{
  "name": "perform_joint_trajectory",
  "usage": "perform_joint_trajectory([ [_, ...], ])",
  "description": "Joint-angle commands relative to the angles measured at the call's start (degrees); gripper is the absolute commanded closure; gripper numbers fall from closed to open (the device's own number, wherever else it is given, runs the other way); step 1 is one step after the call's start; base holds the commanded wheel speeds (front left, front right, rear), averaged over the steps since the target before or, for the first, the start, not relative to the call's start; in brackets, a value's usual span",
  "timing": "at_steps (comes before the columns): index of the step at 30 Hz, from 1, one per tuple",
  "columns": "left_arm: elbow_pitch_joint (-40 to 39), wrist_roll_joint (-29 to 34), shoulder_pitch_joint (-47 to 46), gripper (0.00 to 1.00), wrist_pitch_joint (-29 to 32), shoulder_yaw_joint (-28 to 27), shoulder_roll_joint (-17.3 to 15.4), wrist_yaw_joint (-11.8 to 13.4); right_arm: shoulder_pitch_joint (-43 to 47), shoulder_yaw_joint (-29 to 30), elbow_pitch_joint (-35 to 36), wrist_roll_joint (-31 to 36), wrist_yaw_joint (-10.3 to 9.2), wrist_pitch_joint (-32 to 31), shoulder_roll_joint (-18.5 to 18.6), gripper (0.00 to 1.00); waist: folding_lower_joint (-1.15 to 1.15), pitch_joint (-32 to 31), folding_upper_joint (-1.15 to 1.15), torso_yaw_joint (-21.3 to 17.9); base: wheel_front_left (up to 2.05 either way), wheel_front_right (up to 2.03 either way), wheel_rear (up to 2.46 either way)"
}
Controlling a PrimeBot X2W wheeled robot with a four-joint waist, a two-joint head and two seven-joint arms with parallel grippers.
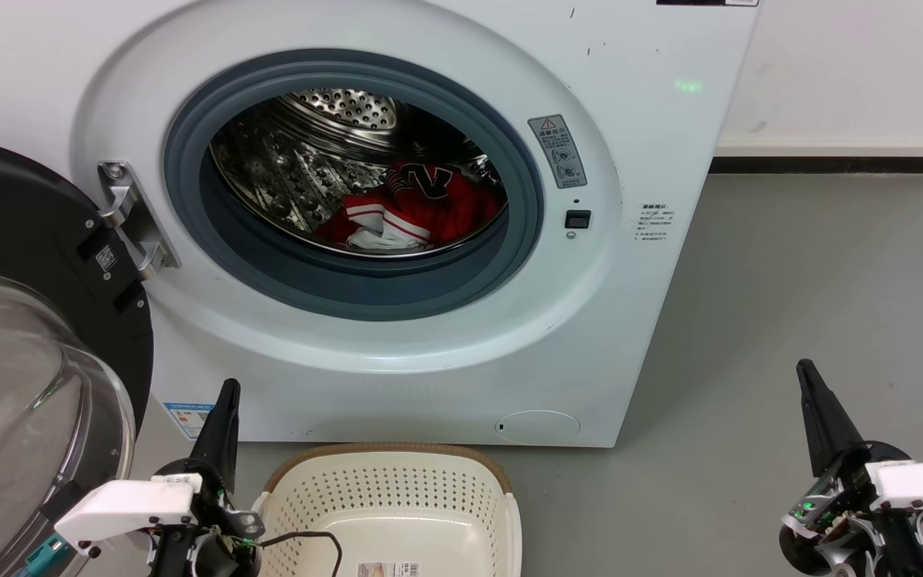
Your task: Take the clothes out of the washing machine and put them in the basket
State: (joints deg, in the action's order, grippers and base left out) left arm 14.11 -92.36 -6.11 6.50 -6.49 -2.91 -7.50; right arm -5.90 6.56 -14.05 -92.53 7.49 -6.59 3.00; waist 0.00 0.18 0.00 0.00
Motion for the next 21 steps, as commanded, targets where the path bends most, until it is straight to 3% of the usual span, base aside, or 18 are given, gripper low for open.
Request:
perform_joint_trajectory([
  [1, -0.1, -0.1, -0.3, 1.00, 0.2, -0.1, 0.1, -0.1, -0.7, 0.0, -0.1, 0.3, 0.00, -0.1, -0.2, 1.00, 0.00, 0.0, 0.00, 0.0, 0.00, 0.00, 0.00],
  [20, -0.1, -0.1, -0.3, 1.00, 0.2, -0.1, 0.1, -0.1, -0.7, 0.0, -0.1, 0.3, 0.00, -0.1, -0.2, 1.00, 0.00, 0.0, 0.00, 0.0, 0.00, 0.00, 0.00],
  [21, 0.2, 0.0, 0.1, 0.00, 0.0, 0.0, 0.0, 0.0, 0.1, 0.0, -0.1, 0.0, 0.01, 0.0, 0.0, 0.00, 0.00, 0.0, 0.00, 0.0, 0.00, 0.00, 0.00],
])
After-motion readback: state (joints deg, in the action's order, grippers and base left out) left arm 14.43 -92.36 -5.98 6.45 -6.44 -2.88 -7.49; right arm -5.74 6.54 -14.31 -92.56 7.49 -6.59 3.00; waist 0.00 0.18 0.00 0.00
